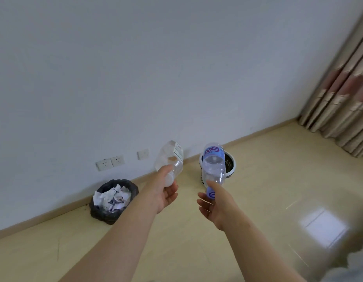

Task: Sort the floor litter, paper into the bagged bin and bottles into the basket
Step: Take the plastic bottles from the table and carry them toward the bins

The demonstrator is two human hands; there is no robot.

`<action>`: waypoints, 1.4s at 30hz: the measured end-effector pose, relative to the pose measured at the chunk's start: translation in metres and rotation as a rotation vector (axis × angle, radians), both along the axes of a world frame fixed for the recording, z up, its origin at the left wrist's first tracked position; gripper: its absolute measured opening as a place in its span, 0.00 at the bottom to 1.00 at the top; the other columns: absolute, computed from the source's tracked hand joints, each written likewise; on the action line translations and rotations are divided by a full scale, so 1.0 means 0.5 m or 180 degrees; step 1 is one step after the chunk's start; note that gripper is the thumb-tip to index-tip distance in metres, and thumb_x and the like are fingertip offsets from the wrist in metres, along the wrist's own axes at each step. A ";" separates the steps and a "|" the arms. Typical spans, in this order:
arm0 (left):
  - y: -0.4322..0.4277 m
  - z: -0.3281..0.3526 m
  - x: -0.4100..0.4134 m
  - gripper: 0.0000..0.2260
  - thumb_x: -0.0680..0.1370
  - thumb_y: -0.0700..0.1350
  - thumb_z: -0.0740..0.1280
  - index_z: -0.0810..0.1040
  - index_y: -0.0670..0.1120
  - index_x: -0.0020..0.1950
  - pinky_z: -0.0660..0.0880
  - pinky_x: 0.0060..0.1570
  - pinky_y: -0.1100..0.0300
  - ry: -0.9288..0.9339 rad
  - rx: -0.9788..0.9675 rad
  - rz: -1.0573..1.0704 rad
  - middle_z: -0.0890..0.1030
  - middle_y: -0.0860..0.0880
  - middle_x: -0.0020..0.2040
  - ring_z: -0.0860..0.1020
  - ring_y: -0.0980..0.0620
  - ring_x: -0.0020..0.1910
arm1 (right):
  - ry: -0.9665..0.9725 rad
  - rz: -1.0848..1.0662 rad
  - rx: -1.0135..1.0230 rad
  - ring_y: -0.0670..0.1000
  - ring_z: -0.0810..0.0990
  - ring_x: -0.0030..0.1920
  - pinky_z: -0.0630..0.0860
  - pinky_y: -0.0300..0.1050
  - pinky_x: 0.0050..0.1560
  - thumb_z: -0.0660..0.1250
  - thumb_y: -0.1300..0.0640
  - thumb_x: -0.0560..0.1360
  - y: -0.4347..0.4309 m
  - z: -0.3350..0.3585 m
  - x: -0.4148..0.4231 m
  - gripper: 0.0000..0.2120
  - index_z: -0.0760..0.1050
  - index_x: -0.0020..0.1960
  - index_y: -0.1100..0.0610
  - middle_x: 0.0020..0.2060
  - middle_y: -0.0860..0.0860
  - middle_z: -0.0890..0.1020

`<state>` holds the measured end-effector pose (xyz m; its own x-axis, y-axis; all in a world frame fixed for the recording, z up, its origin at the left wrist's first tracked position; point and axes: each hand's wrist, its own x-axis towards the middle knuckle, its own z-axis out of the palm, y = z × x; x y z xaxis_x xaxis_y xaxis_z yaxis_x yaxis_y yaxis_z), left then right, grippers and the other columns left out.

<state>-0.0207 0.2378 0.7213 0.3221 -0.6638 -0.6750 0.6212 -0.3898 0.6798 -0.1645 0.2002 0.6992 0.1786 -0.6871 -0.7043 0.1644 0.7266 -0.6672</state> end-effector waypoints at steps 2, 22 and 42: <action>-0.085 -0.016 0.038 0.11 0.75 0.52 0.67 0.72 0.45 0.46 0.72 0.34 0.60 -0.0017 0.0131 -0.0138 0.73 0.49 0.33 0.73 0.54 0.31 | 0.0029 -0.0071 0.0113 0.52 0.77 0.37 0.73 0.44 0.37 0.65 0.50 0.76 -0.068 -0.014 0.037 0.13 0.71 0.54 0.58 0.38 0.55 0.79; -0.871 -0.244 0.050 0.11 0.74 0.52 0.69 0.71 0.47 0.44 0.72 0.35 0.60 -0.0230 0.1349 -0.1143 0.74 0.49 0.35 0.75 0.53 0.33 | 0.1003 -0.0060 0.0739 0.50 0.75 0.33 0.71 0.41 0.36 0.62 0.46 0.77 -0.789 -0.236 -0.017 0.15 0.71 0.46 0.59 0.35 0.53 0.78; -1.362 -0.513 0.076 0.15 0.76 0.56 0.63 0.74 0.44 0.43 0.74 0.48 0.58 -0.0636 0.2441 -0.2281 0.77 0.49 0.39 0.77 0.54 0.33 | 0.1211 0.0293 0.1976 0.49 0.68 0.27 0.63 0.37 0.26 0.62 0.44 0.76 -1.239 -0.509 -0.017 0.16 0.69 0.37 0.55 0.33 0.54 0.73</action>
<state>0.0172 -0.4431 0.4649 0.1763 -0.1626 -0.9708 -0.0180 -0.9866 0.1620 -0.1732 -0.4193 0.4450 -0.1182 -0.1353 -0.9837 -0.0765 0.9890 -0.1268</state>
